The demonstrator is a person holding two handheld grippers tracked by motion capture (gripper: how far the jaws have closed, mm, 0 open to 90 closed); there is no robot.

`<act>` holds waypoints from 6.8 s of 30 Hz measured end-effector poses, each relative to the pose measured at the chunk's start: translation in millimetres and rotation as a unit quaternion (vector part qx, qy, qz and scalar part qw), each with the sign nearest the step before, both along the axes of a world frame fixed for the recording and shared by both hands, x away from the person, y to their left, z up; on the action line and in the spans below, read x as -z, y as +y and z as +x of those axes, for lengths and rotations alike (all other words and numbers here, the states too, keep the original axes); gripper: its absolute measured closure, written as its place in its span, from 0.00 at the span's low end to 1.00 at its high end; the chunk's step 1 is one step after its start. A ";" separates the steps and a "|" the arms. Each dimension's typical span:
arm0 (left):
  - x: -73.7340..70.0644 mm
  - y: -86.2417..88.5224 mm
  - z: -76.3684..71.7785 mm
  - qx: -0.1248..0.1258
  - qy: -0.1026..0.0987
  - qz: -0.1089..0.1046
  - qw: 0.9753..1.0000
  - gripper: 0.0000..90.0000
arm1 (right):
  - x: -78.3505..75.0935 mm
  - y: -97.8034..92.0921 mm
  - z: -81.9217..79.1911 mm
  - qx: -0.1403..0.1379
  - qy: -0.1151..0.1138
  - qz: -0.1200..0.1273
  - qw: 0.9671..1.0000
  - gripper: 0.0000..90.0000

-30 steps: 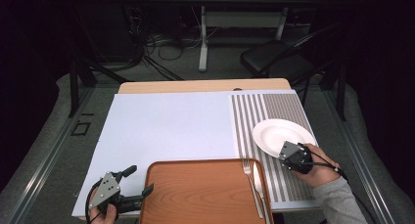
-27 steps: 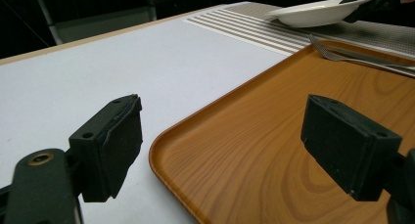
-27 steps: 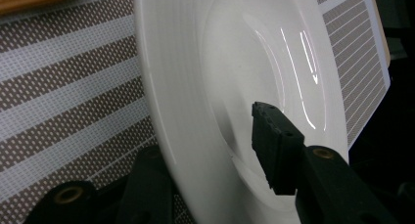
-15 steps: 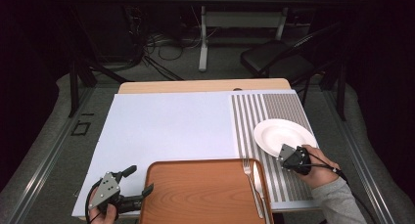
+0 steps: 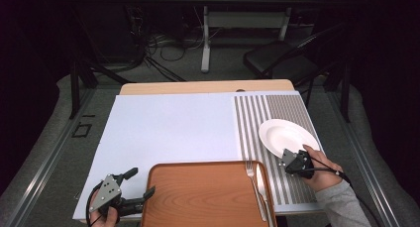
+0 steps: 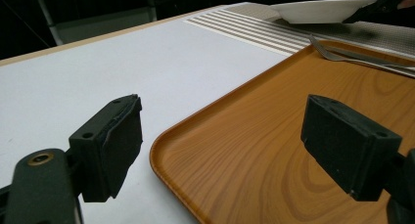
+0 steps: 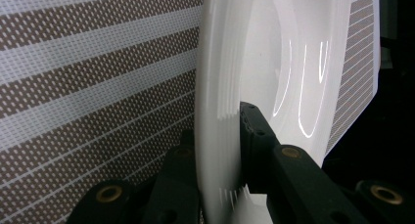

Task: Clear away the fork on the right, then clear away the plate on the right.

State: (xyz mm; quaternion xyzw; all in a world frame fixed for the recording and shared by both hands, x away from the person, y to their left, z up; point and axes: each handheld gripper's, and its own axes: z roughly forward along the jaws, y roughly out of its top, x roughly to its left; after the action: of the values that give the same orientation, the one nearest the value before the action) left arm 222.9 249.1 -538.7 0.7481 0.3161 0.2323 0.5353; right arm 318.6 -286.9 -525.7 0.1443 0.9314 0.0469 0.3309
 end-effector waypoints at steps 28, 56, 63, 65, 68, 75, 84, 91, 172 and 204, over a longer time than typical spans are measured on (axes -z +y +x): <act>0.0 0.6 0.2 -0.001 0.000 -0.001 1.000 0.18 | -12.9 4.7 -15.7 -0.037 -0.073 0.078 0.994 0.90; -0.4 1.3 -0.4 -0.002 -0.001 -0.001 1.000 0.18 | -30.5 46.9 -51.3 -0.123 -0.148 0.104 0.976 0.90; -0.3 0.6 0.3 0.000 0.000 -0.001 1.000 0.18 | -34.4 63.7 -63.9 -0.153 -0.159 0.103 0.970 0.90; -0.3 0.5 0.4 0.000 0.000 -0.001 1.000 0.18 | -34.8 69.3 -67.9 -0.161 -0.163 0.102 0.968 0.90; -0.2 0.5 0.5 0.000 0.000 -0.001 1.000 0.18 | -35.1 77.6 -74.0 -0.174 -0.162 0.101 0.966 0.90; -0.2 0.5 0.7 -0.001 0.000 -0.001 1.000 0.18 | -35.3 97.1 -84.2 -0.209 -0.165 0.100 0.959 0.90; 0.2 0.5 1.0 -0.001 0.002 -0.002 1.000 0.18 | -33.6 115.0 -94.5 -0.242 -0.168 0.095 0.951 0.90; 0.3 0.6 1.1 -0.002 0.002 -0.002 1.000 0.18 | -29.7 122.2 -100.1 -0.261 -0.160 0.098 0.947 0.90; 0.0 1.2 0.6 0.000 0.002 0.001 1.000 0.18 | 9.4 164.6 -144.9 -0.392 -0.052 0.087 0.914 0.90; 0.1 1.3 0.7 0.000 0.003 0.002 1.000 0.18 | 19.4 163.5 -143.1 -0.417 0.025 0.110 0.902 0.80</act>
State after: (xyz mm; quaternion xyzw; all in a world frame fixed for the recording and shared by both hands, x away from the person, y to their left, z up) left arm 223.6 250.5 -538.8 0.7497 0.3173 0.2313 0.5328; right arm 175.5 -123.4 -545.1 -0.2205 0.9033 0.2787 0.2403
